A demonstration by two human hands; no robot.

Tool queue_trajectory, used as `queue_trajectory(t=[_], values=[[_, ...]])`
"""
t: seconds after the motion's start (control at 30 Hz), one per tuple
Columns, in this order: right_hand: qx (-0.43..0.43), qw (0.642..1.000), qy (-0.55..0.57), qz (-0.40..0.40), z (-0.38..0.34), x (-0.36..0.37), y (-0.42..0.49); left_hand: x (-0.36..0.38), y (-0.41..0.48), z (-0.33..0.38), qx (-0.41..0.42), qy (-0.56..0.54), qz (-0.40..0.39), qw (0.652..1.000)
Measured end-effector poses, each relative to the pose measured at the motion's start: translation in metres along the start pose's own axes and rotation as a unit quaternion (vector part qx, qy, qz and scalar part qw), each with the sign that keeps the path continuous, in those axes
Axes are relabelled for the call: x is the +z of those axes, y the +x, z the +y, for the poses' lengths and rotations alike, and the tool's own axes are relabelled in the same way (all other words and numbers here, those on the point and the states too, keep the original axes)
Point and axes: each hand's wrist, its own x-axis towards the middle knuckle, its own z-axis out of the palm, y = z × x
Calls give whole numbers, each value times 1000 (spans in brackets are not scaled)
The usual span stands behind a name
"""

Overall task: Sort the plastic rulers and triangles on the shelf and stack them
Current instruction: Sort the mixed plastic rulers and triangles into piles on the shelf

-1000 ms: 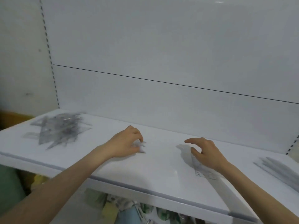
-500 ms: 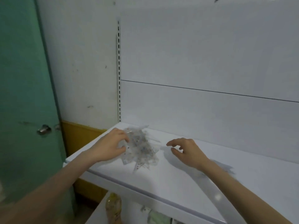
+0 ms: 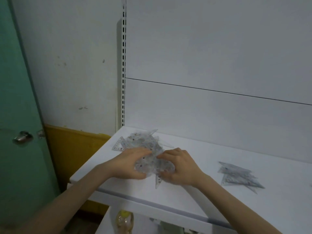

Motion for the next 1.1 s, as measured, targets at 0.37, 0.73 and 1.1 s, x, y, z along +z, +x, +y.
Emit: queue_trajectory(t=[0.37, 0.73, 1.1], values=[[0, 999, 26, -24, 5, -14, 4, -3, 10, 1, 44, -53, 24, 997], [-70, 993, -4, 94, -2, 0, 8, 0, 6, 0, 57, -76, 72, 993], [-179, 954, -107, 217, -1, -5, 12, -7, 4, 10, 79, -54, 106, 990]])
